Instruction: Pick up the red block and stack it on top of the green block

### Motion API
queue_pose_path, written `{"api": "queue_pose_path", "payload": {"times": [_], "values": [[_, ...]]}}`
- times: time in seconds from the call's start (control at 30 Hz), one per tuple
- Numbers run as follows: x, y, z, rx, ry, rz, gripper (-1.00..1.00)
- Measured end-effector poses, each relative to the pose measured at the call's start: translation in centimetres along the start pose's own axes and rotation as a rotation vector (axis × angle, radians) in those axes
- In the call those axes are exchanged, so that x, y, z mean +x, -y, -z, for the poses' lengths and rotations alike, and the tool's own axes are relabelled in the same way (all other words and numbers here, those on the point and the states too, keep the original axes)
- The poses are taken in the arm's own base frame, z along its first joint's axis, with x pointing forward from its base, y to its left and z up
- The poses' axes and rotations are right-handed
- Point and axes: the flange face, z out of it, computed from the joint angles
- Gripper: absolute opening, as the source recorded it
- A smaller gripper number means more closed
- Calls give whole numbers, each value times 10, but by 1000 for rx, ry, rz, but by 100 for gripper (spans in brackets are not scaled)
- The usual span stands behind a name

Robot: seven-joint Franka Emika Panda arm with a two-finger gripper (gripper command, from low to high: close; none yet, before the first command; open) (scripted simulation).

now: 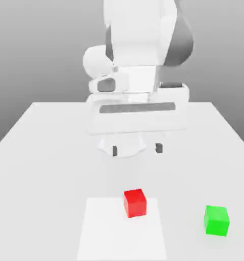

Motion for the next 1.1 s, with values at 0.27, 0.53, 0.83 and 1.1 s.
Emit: {"api": "queue_pose_path", "payload": {"times": [0.27, 0.53, 0.83, 1.1], "values": [[-47, -31, -116, -88, 109, 45, 0], [-51, -33, -135, -88, 110, 44, -100], [-47, -15, -72, -87, 111, 89, -100], [-103, 142, -48, -58, 130, 615, -100]]}}
